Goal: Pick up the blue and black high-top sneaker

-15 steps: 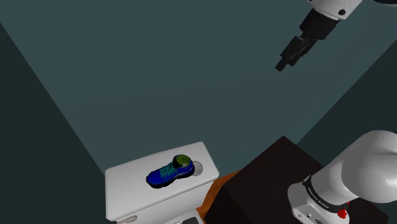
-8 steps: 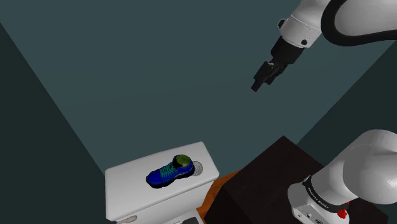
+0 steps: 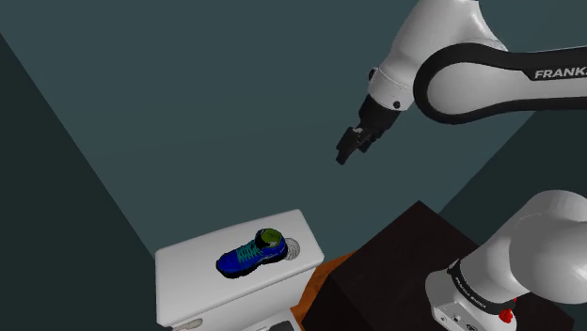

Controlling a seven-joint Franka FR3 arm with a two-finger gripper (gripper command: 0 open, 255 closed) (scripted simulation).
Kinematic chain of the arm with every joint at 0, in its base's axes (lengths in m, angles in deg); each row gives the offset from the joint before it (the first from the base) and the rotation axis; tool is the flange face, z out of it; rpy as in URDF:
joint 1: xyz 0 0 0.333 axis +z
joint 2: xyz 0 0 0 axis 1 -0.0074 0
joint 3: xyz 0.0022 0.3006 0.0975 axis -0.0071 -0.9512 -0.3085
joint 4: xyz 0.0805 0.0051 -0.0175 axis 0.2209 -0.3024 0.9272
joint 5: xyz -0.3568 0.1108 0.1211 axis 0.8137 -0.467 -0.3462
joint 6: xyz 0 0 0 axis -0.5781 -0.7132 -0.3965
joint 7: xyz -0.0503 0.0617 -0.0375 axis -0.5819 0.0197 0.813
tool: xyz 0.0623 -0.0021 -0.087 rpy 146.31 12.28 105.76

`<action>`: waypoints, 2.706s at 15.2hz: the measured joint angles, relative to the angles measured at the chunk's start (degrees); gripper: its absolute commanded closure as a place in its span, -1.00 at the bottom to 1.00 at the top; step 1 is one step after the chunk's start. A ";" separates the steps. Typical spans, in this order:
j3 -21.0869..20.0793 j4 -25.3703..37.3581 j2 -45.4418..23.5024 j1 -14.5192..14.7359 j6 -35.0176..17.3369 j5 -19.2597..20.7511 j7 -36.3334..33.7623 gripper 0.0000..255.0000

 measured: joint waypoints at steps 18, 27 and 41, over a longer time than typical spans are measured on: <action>-14.26 7.39 -36.97 2.50 -28.17 9.30 -21.12 -1.00; -10.50 16.53 -53.55 9.25 -33.84 22.21 -33.75 -1.00; -7.95 17.20 -57.67 11.34 -37.25 25.21 -35.89 1.00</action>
